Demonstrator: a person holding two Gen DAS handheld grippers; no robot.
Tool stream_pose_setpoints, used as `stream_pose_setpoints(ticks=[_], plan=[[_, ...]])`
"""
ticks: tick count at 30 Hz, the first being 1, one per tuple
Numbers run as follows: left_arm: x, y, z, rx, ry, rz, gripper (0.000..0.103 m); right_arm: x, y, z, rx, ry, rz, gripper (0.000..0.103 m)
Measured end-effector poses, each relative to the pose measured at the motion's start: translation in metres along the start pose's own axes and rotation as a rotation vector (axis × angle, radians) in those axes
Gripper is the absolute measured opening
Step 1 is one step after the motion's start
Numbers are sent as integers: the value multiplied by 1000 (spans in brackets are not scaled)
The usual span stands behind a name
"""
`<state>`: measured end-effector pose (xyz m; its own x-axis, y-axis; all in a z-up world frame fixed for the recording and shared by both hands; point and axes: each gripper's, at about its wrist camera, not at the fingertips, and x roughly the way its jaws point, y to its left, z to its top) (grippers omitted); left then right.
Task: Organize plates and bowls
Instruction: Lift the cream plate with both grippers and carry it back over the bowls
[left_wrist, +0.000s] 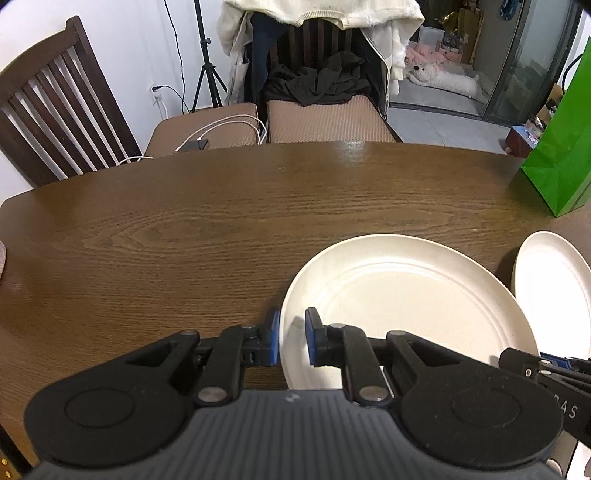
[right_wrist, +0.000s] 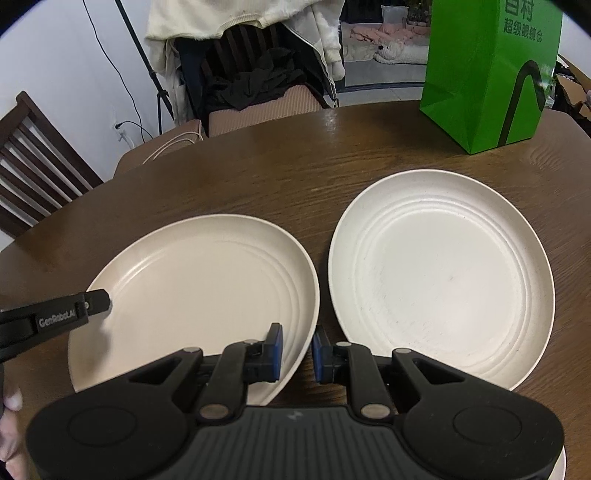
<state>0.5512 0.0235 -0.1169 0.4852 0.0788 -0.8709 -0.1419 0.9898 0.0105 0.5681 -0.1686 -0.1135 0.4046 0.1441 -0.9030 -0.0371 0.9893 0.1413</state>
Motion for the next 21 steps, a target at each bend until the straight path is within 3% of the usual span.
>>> stream_pose_setpoints(ticks=[21], plan=[[-52, -2, 8, -10, -85, -24, 15, -45, -3, 4, 12, -69, 19, 16]])
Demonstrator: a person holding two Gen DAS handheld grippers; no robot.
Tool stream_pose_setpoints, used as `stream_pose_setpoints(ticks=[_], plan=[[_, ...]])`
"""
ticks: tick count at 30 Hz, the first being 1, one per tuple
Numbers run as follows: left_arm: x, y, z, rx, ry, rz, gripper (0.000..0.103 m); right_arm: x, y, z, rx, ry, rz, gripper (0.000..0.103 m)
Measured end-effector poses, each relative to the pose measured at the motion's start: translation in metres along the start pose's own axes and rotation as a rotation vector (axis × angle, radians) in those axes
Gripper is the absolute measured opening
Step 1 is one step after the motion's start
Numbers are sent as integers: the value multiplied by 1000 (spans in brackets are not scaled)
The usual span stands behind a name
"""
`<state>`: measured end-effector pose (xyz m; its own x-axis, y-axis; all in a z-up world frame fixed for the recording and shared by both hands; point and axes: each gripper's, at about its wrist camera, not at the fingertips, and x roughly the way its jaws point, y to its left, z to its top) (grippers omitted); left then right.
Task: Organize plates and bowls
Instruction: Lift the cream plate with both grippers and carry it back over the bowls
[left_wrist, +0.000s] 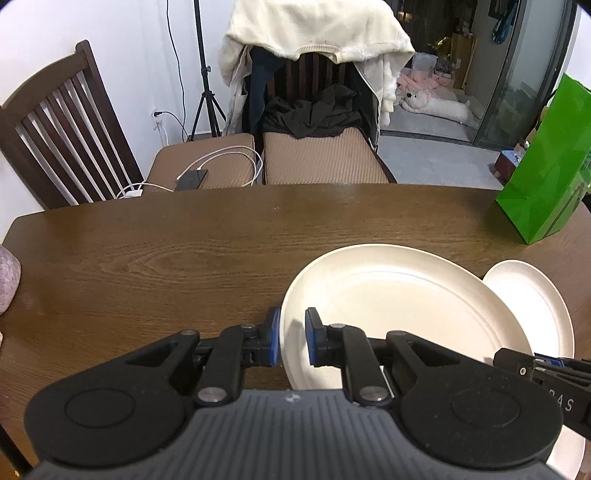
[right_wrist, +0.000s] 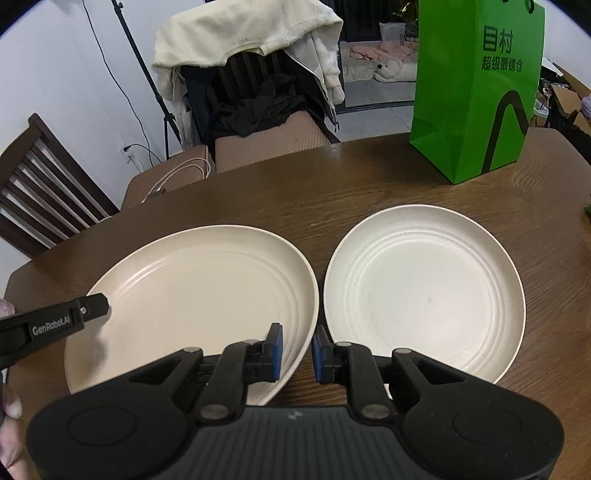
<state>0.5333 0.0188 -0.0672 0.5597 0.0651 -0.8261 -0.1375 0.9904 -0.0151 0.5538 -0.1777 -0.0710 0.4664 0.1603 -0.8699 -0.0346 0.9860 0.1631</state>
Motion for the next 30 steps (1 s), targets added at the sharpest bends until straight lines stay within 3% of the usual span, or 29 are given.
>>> stream_pose_setpoints(ticks=[30], plan=[[-63, 34, 0, -17, -64, -2, 15, -58, 32, -10, -20, -56, 35, 16]])
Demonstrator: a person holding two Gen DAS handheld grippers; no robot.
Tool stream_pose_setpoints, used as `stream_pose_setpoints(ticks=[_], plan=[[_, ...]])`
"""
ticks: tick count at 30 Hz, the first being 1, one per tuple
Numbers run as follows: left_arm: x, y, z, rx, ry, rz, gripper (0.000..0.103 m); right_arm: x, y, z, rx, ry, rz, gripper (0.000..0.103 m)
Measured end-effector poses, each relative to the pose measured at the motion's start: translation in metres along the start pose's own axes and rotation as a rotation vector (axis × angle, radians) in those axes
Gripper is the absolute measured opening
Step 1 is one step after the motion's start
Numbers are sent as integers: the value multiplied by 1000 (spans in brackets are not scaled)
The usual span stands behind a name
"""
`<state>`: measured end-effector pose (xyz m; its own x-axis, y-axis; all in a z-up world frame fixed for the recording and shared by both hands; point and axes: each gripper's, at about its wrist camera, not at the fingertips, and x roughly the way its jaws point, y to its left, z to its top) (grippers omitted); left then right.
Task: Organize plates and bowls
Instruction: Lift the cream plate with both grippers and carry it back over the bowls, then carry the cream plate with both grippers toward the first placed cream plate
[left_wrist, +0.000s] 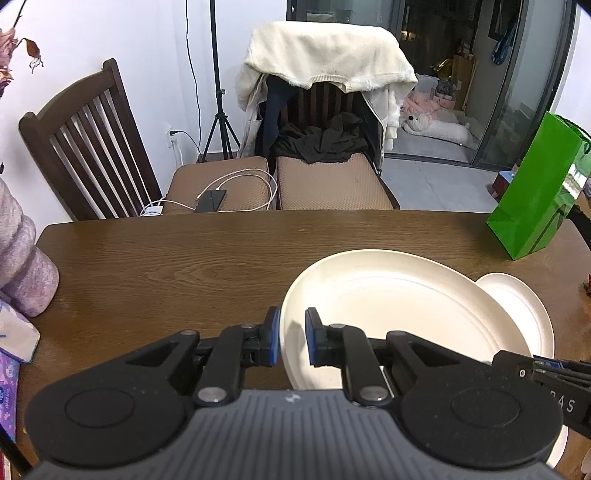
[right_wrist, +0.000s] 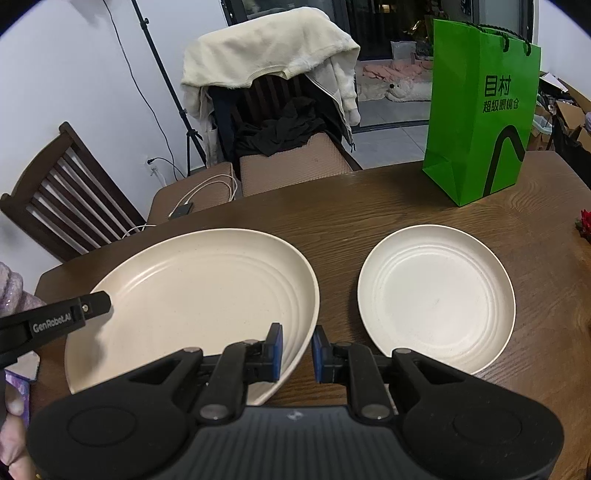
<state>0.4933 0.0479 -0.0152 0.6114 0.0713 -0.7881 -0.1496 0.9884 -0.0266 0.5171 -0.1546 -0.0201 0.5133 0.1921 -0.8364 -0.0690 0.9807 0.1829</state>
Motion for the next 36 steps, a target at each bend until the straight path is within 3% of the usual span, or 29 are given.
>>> stream_pose_setpoints(ticks=[36], plan=[[-74, 72, -54, 9, -26, -15, 15, -66, 67, -67, -3, -25, 8, 16]])
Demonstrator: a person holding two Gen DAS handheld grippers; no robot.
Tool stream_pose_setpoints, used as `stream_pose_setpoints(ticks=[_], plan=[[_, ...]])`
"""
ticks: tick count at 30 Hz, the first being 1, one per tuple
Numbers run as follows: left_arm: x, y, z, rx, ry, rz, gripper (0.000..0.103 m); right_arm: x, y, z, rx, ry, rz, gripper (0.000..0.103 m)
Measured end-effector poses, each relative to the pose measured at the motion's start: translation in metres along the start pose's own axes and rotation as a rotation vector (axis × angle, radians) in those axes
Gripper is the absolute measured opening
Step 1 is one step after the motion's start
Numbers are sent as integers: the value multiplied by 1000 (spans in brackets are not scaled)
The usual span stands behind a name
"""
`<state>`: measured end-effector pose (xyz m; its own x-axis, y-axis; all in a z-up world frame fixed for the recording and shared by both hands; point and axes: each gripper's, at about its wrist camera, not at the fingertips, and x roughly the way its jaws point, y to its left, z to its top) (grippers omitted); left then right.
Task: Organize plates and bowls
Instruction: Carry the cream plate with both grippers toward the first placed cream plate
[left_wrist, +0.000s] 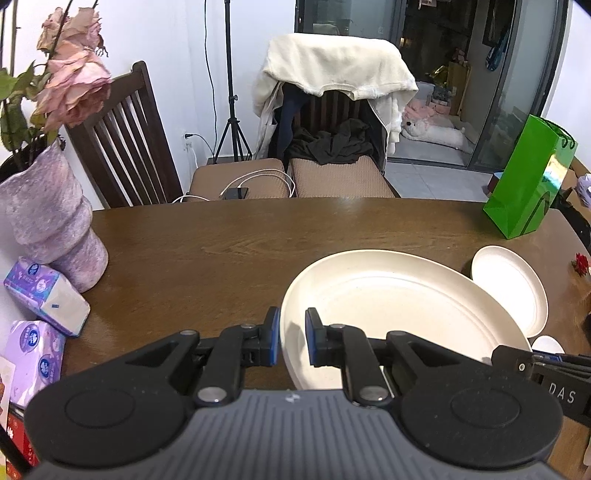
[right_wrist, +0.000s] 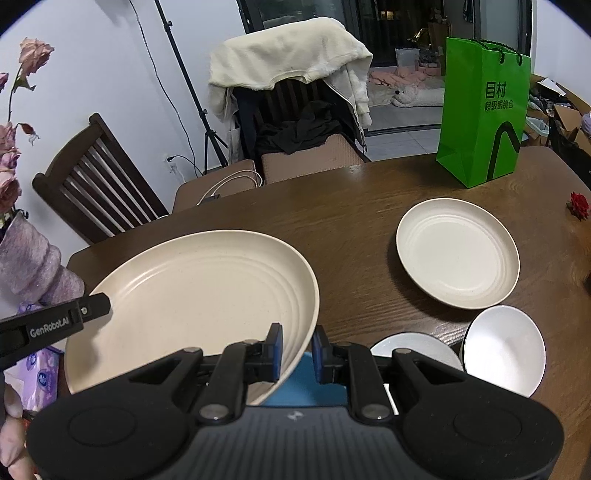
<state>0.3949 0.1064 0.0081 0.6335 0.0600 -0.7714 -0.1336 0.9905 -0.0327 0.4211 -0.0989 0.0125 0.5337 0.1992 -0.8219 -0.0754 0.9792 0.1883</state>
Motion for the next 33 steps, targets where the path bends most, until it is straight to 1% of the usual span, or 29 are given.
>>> stream_pose_setpoints(ticks=[10, 20, 33], plan=[[-20, 14, -19, 5, -5, -12, 15, -12, 12, -18, -2, -9, -3, 16], [-31, 25, -37, -12, 6, -27, 15, -26, 25, -38, -30, -16, -15, 16], [-46, 33, -61, -24, 10, -39, 15, -34, 26, -61, -35, -11, -12, 16]])
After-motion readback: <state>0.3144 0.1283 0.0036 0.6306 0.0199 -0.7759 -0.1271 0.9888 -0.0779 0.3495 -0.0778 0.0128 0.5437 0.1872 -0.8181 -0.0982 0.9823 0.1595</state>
